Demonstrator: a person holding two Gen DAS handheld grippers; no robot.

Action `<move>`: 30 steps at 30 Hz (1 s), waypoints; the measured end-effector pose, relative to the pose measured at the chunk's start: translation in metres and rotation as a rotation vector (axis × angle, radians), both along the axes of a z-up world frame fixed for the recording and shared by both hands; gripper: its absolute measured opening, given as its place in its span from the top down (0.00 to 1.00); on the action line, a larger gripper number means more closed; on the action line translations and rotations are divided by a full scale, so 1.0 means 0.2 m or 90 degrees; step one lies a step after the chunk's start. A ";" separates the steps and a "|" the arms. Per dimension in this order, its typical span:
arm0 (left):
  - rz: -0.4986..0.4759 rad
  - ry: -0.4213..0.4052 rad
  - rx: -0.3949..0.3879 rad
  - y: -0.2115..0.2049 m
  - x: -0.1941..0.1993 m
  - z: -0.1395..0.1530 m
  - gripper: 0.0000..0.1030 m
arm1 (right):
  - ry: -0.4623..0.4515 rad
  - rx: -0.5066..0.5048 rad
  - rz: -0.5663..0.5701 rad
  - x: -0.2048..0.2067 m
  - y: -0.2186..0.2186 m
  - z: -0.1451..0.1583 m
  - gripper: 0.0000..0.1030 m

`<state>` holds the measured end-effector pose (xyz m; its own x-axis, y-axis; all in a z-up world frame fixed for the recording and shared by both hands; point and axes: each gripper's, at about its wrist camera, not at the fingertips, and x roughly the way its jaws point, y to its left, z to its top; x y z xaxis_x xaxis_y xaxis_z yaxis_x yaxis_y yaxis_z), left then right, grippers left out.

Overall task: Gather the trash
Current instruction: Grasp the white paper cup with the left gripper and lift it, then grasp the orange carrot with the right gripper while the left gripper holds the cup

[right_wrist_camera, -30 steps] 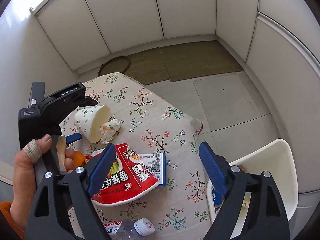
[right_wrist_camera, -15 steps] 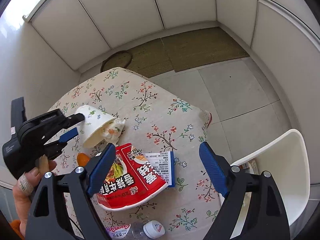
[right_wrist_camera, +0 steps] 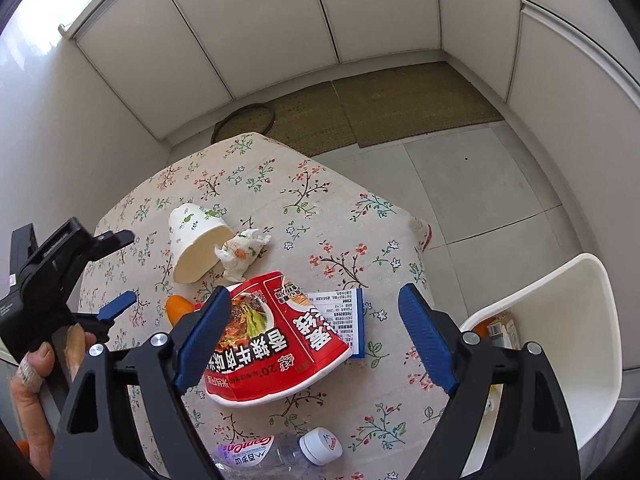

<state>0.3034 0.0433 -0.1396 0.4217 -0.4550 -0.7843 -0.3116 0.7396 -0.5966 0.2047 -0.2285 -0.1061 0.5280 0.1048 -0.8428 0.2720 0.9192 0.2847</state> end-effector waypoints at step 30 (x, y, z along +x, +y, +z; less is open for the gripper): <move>0.008 -0.115 0.102 0.47 -0.59 0.28 0.64 | -0.045 -0.026 0.199 0.04 0.49 0.09 0.19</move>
<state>0.1850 0.1363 -0.0829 0.5666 -0.3251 -0.7572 -0.2195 0.8261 -0.5190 0.2133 -0.1309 -0.0883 0.5327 0.2377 -0.8122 -0.0449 0.9663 0.2534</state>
